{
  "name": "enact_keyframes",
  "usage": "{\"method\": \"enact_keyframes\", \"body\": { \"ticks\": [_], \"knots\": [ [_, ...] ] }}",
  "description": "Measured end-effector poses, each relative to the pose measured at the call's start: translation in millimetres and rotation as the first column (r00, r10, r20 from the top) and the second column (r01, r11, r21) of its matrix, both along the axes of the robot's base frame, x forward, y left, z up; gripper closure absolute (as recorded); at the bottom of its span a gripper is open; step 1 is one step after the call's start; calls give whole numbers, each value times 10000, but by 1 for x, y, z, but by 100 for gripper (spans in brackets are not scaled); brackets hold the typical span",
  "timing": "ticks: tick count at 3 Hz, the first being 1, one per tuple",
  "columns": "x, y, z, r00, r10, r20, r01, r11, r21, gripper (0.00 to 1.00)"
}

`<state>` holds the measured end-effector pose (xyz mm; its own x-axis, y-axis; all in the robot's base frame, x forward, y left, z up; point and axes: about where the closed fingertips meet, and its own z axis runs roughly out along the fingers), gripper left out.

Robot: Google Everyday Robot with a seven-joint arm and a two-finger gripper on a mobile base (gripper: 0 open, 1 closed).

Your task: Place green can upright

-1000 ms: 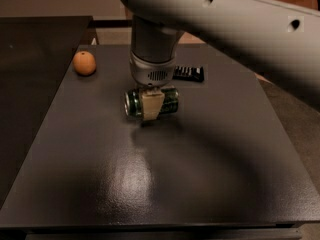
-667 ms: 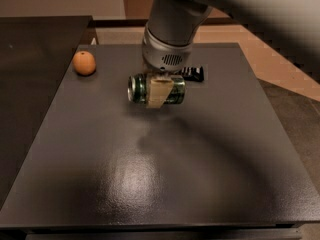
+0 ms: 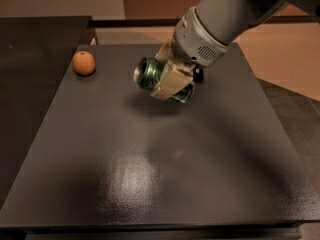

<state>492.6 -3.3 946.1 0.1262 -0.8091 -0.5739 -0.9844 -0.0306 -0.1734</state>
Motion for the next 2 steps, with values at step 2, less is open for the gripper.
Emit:
{"method": "enact_keyframes", "body": {
  "ticks": [2],
  "knots": [
    [-15, -6, 11, 9972, -270, -690, 500, 9328, 3570, 100]
  ]
}}
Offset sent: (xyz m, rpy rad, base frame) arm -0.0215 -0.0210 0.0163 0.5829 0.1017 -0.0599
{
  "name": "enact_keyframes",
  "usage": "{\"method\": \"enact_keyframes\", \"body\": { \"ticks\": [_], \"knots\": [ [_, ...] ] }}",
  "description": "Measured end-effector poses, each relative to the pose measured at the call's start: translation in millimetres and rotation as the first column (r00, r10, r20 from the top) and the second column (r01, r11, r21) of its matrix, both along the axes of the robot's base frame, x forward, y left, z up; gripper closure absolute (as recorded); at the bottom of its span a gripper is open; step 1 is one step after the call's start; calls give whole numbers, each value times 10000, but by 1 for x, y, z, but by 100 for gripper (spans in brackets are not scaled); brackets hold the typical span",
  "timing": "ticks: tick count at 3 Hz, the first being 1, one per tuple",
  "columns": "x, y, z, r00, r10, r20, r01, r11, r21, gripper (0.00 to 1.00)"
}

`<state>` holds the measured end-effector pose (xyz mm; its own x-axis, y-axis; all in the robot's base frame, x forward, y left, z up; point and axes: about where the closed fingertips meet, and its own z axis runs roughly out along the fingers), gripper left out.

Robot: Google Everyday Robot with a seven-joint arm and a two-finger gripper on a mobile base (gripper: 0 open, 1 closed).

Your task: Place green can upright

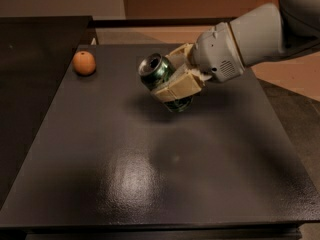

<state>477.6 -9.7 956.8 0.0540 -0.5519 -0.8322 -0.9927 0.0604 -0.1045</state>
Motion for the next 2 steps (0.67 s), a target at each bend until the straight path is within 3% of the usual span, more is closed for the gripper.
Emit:
{"method": "enact_keyframes", "body": {
  "ticks": [1, 2],
  "knots": [
    [-4, -9, -6, 9998, -35, -198, 65, 9884, 1515, 100],
    [-6, -22, -19, 9994, -36, -344, 124, 9660, 2582, 100]
  ]
}}
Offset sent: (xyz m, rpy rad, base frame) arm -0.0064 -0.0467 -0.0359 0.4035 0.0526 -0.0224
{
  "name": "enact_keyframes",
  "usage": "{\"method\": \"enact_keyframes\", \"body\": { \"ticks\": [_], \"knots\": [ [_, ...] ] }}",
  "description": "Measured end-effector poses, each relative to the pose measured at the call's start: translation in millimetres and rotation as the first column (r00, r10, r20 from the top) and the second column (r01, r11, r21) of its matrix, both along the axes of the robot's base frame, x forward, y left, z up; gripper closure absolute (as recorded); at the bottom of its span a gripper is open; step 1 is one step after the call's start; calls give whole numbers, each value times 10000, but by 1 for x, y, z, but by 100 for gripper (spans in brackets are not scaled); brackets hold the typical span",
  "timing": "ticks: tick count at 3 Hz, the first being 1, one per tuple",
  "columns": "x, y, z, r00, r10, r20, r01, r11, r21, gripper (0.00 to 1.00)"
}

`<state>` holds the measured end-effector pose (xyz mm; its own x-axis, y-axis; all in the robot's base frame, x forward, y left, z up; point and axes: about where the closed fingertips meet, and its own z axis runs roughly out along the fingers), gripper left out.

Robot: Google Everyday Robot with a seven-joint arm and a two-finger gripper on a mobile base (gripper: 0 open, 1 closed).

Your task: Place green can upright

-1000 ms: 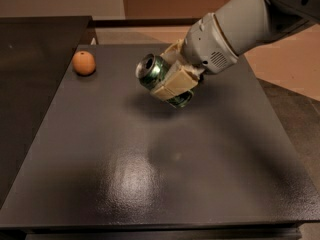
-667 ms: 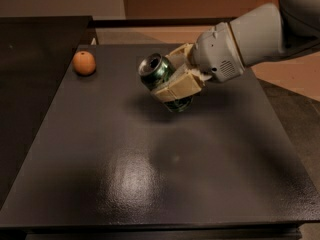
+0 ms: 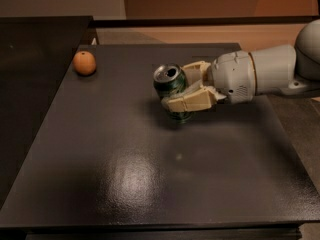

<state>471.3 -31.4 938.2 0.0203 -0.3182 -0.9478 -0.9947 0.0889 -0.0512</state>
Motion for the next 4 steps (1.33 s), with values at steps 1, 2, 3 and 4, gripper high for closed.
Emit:
{"method": "enact_keyframes", "body": {
  "ticks": [1, 2, 3, 4],
  "knots": [
    [0, -11, -10, 10000, -74, -27, 76, 9965, 836, 100],
    [1, -18, -17, 9997, -225, 81, 211, 9886, 1489, 100],
    [3, -24, -23, 9996, -245, 155, 205, 9752, 2203, 100],
    [8, -29, -30, 9997, -162, 205, 101, 9621, 2726, 82]
  ]
}}
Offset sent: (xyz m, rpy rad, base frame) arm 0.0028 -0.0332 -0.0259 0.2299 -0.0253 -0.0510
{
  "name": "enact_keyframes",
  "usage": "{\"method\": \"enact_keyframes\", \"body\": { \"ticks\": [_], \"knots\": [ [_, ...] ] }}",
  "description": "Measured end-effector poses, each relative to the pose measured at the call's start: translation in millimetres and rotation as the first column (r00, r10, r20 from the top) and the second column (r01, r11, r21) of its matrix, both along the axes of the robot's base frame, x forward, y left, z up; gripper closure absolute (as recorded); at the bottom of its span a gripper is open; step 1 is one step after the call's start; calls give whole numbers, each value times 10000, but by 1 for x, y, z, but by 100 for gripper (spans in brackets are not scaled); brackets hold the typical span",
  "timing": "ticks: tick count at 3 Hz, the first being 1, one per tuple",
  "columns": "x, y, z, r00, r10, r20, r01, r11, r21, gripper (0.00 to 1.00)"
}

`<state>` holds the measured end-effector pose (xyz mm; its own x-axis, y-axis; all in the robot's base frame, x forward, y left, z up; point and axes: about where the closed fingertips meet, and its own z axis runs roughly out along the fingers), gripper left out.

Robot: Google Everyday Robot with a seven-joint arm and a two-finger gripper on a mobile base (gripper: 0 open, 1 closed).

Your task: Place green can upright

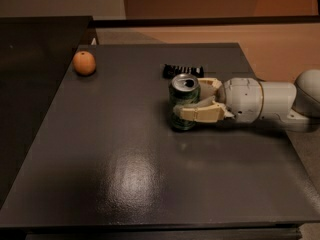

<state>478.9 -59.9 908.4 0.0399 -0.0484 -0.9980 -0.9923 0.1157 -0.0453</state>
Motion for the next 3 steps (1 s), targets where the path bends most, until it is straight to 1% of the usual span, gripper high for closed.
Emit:
{"method": "enact_keyframes", "body": {
  "ticks": [1, 3],
  "knots": [
    [7, -3, -8, 10000, 47, -5, -47, 9997, 258, 59],
    [6, 2, -7, 9999, 136, 8, -136, 9996, 253, 12]
  ]
}}
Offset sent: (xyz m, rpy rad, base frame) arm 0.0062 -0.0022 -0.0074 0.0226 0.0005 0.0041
